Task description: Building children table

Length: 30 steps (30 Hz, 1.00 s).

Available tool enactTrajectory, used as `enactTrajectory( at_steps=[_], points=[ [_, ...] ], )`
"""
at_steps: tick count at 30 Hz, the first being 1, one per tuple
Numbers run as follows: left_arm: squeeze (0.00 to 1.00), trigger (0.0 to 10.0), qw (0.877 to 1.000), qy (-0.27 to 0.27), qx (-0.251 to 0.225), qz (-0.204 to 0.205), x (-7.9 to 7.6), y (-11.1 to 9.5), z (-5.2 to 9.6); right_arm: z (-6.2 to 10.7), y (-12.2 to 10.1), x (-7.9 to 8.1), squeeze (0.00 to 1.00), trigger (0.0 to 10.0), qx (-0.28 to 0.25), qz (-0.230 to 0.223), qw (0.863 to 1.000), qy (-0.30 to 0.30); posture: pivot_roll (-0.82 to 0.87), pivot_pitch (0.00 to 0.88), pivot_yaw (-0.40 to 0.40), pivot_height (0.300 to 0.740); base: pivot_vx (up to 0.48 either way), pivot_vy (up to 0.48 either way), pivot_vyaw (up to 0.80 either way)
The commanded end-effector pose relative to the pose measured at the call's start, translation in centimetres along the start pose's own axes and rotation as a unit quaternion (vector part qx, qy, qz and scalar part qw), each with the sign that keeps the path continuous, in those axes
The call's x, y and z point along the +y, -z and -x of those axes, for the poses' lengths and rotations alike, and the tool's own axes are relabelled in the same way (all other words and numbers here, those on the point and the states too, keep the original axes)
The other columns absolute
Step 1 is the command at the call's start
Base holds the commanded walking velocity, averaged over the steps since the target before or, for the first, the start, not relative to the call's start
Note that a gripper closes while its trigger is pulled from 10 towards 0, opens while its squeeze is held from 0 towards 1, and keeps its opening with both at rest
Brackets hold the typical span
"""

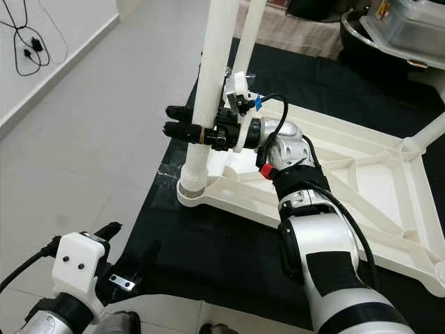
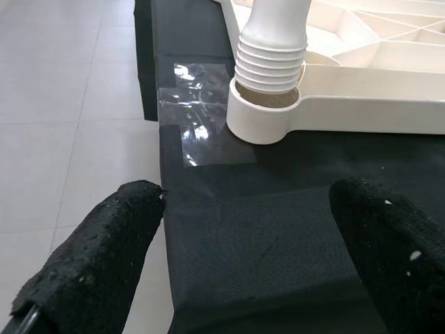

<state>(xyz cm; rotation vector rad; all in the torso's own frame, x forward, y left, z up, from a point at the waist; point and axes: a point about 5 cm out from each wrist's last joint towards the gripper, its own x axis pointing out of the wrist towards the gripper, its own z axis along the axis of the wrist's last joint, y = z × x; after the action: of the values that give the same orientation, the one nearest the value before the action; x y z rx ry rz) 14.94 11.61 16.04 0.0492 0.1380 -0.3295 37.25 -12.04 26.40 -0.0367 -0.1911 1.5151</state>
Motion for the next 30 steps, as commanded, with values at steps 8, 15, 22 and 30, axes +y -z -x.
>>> enactTrajectory(
  at_steps=[8,15,22,30],
  points=[
    [0.0,10.0,1.0,0.013,0.007,-0.004,-0.1,-0.1,0.3,0.0,1.9,0.8,0.0,10.0,0.021,-0.024,0.999,-0.039,0.23,0.224,-0.132,0.74,0.0,0.0,0.0],
    [0.0,10.0,1.0,0.012,0.007,-0.009,0.1,-0.2,0.3,-0.4,2.3,1.1,0.0,10.0,0.022,-0.024,0.998,-0.058,0.23,0.244,-0.123,0.74,0.0,0.0,0.0],
    [0.0,10.0,1.0,0.011,0.01,-0.01,0.2,-0.2,0.3,-1.0,2.3,1.7,0.0,10.0,0.02,-0.019,0.996,-0.081,0.23,0.247,-0.12,0.74,0.0,0.0,0.0],
    [0.0,10.0,1.0,0.014,0.011,-0.012,0.2,-0.1,0.3,-2.1,2.5,2.5,0.0,10.0,0.022,-0.014,0.993,-0.116,0.23,0.251,-0.116,0.74,0.0,0.0,0.0]
  ],
)
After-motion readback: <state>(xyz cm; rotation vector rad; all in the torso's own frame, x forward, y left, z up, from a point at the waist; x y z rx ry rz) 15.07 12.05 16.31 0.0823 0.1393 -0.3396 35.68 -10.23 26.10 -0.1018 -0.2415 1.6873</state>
